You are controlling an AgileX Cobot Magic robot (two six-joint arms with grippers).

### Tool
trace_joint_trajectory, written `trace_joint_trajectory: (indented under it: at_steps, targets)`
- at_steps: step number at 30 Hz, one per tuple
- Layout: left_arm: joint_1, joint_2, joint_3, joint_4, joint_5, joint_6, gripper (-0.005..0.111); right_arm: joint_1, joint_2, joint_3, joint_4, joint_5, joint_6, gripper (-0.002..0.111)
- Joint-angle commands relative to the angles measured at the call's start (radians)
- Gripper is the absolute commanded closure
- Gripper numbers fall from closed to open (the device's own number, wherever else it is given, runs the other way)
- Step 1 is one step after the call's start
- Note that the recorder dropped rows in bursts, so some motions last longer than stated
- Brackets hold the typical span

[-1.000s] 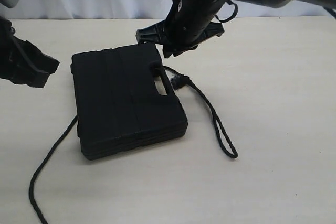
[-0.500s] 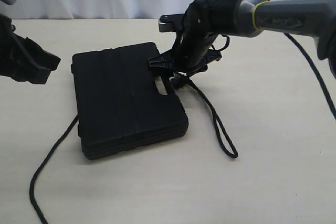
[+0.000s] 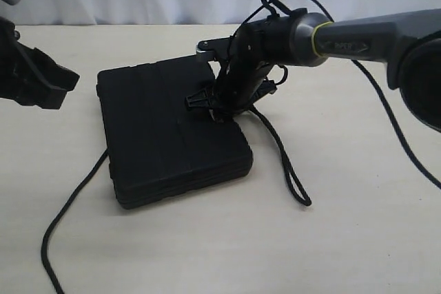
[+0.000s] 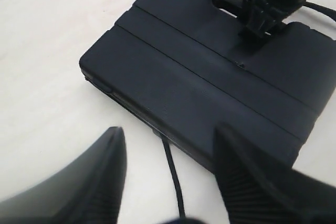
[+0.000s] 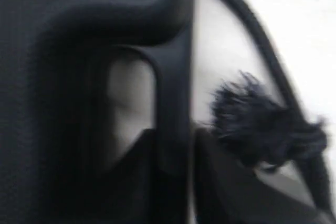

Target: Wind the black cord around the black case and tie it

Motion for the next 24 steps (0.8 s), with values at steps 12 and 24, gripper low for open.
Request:
trace_joint_trajectory:
  at_steps: [12,24]
  targets:
    - [-0.010,-0.005,-0.007,0.004,0.007,0.010,0.059,-0.003,-0.266,0.002,0.253,0.076,0.024,0.103]
    - [-0.010,-0.400,0.158,-0.393,0.062,0.452,0.081,0.024,-0.316,0.004,0.375,0.044,0.010,0.103]
